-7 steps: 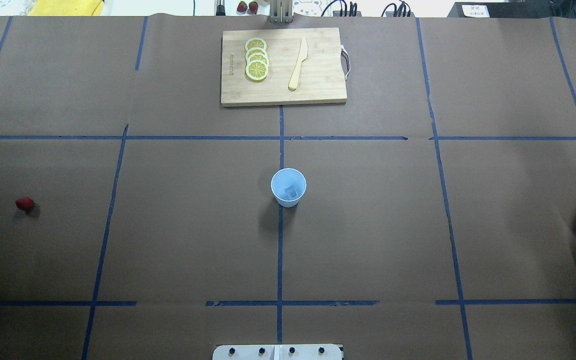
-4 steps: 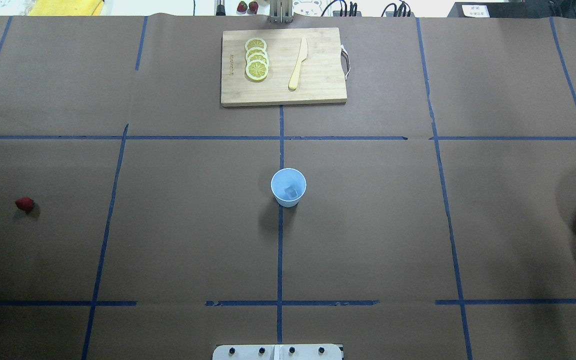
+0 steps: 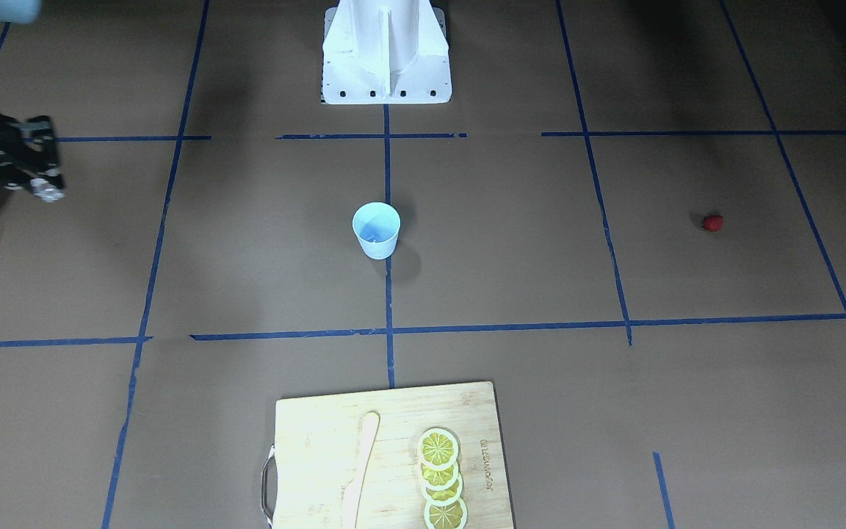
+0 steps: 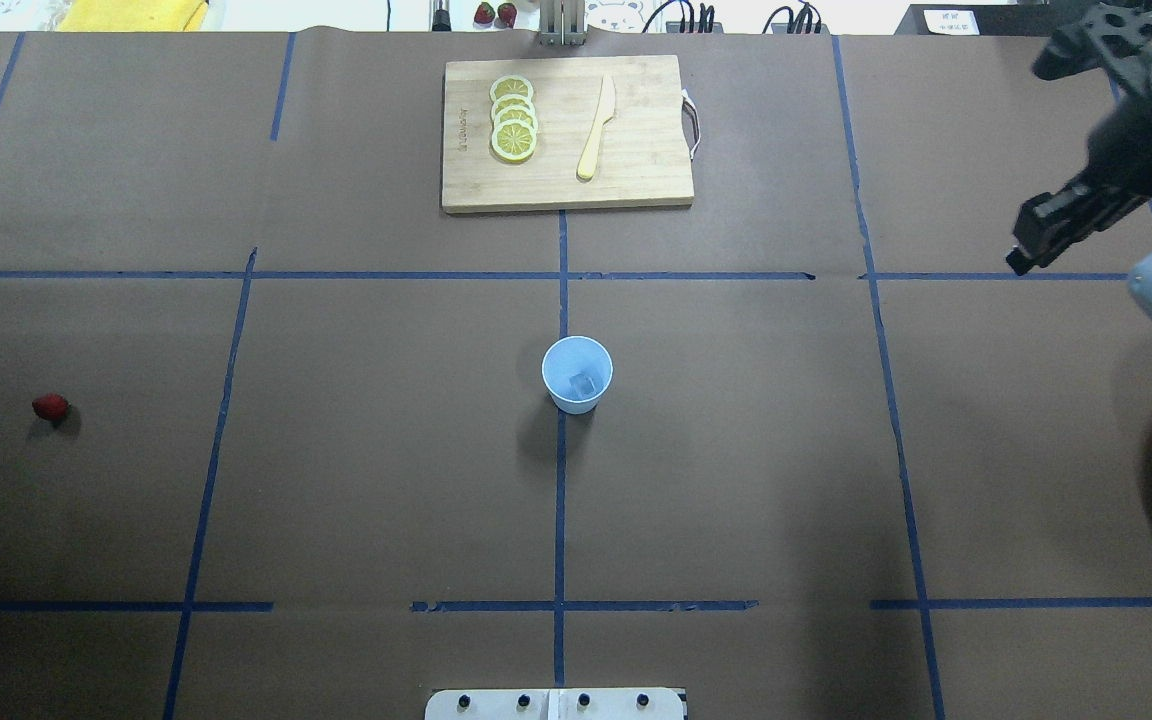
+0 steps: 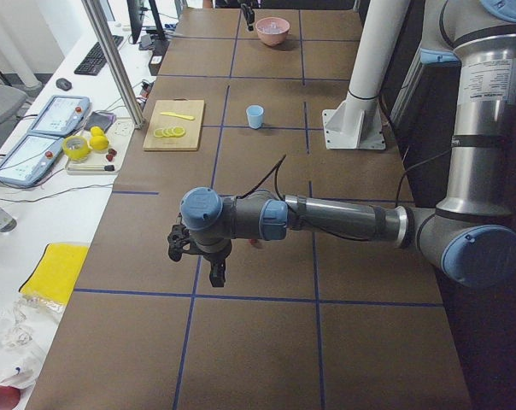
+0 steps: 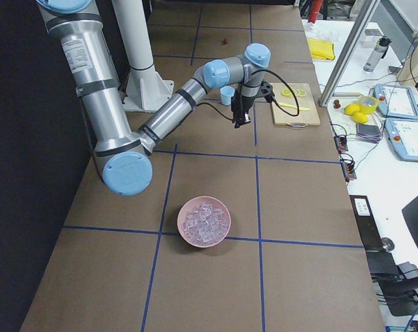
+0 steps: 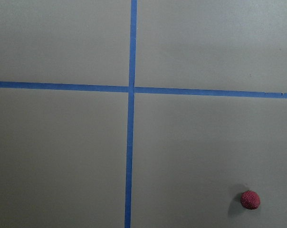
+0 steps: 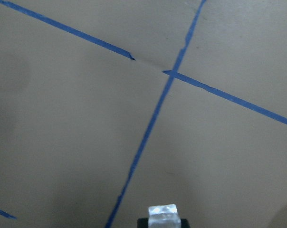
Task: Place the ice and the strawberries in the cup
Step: 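Carry the second ice cube with the right gripper over the cup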
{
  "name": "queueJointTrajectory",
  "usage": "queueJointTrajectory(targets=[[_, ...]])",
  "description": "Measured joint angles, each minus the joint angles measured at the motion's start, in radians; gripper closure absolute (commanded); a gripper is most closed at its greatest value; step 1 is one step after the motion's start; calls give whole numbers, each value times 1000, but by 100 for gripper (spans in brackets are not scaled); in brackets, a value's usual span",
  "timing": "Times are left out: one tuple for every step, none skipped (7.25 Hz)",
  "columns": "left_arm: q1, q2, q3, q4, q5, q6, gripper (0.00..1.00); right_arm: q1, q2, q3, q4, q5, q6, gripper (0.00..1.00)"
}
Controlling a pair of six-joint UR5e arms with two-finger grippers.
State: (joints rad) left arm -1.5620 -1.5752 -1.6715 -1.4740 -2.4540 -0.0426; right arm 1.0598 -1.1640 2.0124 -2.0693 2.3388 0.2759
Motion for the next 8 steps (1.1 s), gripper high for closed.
queueJointTrajectory(targets=[[0,0,3,-1,1,0,0,-73,91,-41,9,-29,153,100],[0,0,4,-2,1,0,0,-128,163,-82,36,-47,277,100],[0,0,5,-3,1,0,0,-177,220,-123,80,-64,385,100],[0,0,6,-3,1,0,0,-233,280,-175,127,-101,491,100],[0,0,7,-3,1,1,0,-292,336,-233,168,-150,576,100],[0,0,8,-3,2,1,0,-352,385,-302,222,-202,651,100],[1,0,8,-3,3,0,0,-402,419,-365,278,-247,711,100],[1,0,8,-3,3,0,0,-439,444,-411,317,-278,750,100]])
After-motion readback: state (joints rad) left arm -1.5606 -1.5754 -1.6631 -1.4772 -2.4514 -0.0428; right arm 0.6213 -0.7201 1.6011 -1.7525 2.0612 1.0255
